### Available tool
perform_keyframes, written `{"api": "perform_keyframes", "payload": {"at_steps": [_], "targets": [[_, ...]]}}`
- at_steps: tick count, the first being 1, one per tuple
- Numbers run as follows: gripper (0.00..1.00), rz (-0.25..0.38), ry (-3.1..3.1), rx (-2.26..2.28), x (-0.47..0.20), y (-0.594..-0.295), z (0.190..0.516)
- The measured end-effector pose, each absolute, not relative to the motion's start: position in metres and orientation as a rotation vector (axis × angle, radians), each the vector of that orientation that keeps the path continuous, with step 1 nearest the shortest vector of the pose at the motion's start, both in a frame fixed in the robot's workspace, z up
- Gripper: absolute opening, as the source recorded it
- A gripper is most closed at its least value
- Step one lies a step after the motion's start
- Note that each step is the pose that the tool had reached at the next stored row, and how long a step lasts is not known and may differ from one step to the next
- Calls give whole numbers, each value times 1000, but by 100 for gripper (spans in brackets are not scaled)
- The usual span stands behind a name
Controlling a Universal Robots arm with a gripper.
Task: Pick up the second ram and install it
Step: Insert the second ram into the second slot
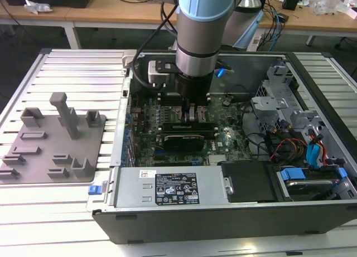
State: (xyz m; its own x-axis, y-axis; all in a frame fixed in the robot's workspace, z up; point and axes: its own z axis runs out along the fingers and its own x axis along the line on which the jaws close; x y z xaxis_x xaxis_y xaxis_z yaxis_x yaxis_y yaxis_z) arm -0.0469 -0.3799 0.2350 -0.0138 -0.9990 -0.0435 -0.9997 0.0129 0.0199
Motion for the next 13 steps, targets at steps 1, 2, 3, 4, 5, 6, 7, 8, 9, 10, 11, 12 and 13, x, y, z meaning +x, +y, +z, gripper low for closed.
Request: {"api": "perform_keyframes", "payload": {"at_steps": [1,2,3,4,5,6,7,8,9,10,11,12,13], "targets": [[9,70,2223,-2194,-47,-380,234],[9,70,2223,-2194,-47,-380,234],[9,70,2223,-2194,-47,-380,233],[9,70,2223,-2194,-47,-380,231],[9,70,2223,-2194,-47,-380,231],[9,69,2223,-2194,-47,-380,230],[9,69,2223,-2194,-47,-380,230],[9,69,2223,-2194,-47,-380,230],[9,69,2223,-2194,-47,-380,230],[9,69,2223,-2194,-47,-380,230],[9,70,2223,-2194,-47,-380,229],[9,70,2223,-2194,-47,-380,228],[9,69,2223,-2194,-47,-380,228]]}}
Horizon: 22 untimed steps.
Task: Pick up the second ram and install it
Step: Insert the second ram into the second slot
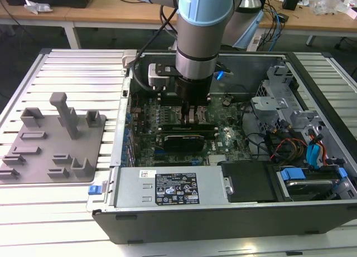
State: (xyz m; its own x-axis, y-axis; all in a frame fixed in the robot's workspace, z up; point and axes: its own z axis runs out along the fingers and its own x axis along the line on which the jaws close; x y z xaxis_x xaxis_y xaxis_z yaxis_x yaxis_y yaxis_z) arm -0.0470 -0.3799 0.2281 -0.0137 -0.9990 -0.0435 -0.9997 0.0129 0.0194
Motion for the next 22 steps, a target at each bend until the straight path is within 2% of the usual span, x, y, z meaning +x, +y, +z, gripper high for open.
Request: {"api": "perform_keyframes", "payload": {"at_steps": [5,6,12,22], "targets": [[11,70,2223,-2194,-47,-380,228],[17,69,2223,-2194,-47,-380,228],[17,69,2223,-2194,-47,-380,251],[17,69,2223,-2194,-31,-380,251]]}}
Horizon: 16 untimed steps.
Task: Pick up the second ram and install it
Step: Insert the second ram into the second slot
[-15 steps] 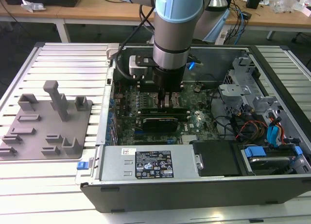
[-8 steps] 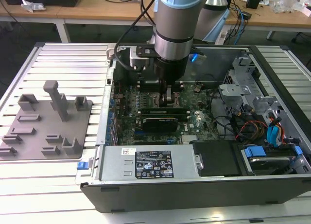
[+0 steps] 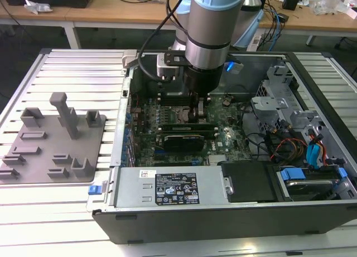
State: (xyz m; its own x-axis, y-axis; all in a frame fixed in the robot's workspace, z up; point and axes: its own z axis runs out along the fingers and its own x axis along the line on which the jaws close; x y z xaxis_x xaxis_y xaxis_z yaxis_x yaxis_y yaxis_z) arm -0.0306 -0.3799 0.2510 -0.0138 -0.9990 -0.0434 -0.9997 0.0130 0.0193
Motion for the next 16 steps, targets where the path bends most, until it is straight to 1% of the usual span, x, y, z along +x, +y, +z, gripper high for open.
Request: {"api": "perform_keyframes", "payload": {"at_steps": [2,3,16], "targets": [[17,69,2223,-2194,-31,-380,251],[8,69,2223,-2194,-31,-380,251],[8,69,2223,-2194,-30,-377,251]]}}
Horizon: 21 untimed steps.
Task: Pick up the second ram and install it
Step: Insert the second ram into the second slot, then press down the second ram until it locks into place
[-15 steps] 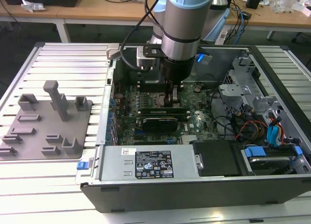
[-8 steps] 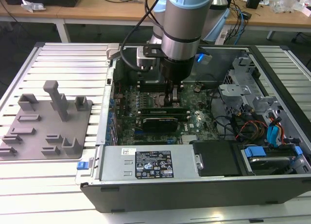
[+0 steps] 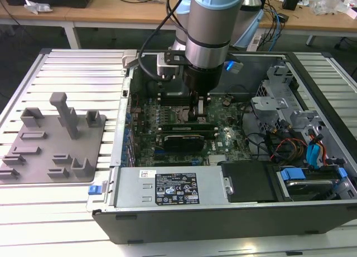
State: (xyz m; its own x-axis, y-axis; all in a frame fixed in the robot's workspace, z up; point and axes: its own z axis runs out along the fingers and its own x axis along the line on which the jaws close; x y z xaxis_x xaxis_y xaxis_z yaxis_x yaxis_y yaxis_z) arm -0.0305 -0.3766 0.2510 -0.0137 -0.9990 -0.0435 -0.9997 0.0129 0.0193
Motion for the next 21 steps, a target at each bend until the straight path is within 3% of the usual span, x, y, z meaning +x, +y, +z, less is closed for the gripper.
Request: {"api": "perform_keyframes", "payload": {"at_steps": [21], "targets": [[8,69,2223,-2194,-1,-374,250]]}}
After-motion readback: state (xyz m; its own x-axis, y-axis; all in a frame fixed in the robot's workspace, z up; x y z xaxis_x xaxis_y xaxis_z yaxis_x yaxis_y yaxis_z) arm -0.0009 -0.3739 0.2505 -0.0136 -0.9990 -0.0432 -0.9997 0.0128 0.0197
